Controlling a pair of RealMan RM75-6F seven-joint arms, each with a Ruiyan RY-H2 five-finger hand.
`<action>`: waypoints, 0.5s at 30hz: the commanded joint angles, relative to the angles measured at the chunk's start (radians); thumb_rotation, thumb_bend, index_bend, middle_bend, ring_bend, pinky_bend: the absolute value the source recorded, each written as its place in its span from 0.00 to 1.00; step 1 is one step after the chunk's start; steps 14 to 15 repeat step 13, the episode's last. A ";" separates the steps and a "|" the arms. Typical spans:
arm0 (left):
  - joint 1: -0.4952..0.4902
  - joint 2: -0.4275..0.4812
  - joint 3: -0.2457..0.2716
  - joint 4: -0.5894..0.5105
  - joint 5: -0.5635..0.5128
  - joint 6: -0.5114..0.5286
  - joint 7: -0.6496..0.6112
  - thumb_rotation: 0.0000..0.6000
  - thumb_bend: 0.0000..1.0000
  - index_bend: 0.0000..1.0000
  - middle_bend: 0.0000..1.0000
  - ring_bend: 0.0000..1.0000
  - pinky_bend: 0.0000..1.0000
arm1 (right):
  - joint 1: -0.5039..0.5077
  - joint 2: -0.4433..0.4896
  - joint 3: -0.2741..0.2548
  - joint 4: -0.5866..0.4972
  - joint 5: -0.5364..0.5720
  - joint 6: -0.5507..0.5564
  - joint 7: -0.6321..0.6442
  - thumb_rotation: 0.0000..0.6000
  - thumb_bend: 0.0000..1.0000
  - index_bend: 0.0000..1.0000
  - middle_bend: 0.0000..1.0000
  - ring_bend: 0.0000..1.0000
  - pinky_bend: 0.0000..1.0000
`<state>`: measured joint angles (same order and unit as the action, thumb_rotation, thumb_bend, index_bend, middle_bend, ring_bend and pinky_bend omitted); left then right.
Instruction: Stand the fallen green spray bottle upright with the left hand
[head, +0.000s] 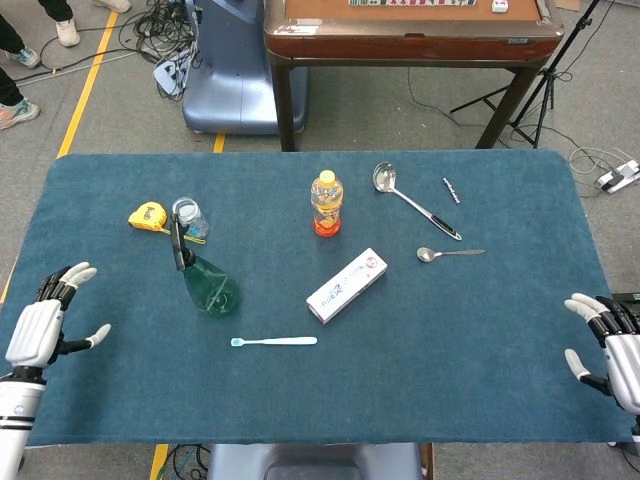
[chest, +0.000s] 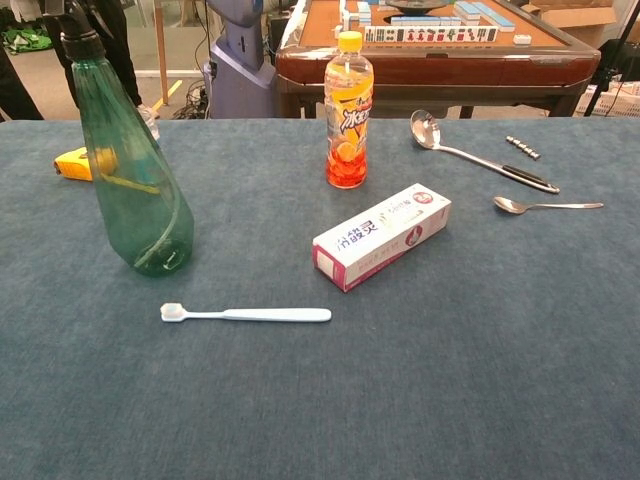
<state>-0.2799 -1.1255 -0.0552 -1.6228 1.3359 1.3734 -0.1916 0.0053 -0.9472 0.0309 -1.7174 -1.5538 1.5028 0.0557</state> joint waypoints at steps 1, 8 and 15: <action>0.053 -0.003 0.018 -0.047 0.023 0.072 0.101 1.00 0.25 0.15 0.09 0.02 0.02 | 0.007 -0.007 -0.007 -0.001 -0.015 -0.007 -0.003 1.00 0.32 0.22 0.20 0.12 0.14; 0.100 0.019 0.054 -0.124 0.093 0.121 0.161 1.00 0.25 0.16 0.09 0.02 0.02 | 0.010 -0.029 -0.018 0.000 -0.041 -0.004 -0.012 1.00 0.32 0.22 0.20 0.12 0.14; 0.116 0.013 0.066 -0.141 0.137 0.140 0.216 1.00 0.25 0.16 0.09 0.02 0.02 | 0.011 -0.036 -0.020 -0.006 -0.047 0.001 -0.027 1.00 0.32 0.22 0.20 0.12 0.14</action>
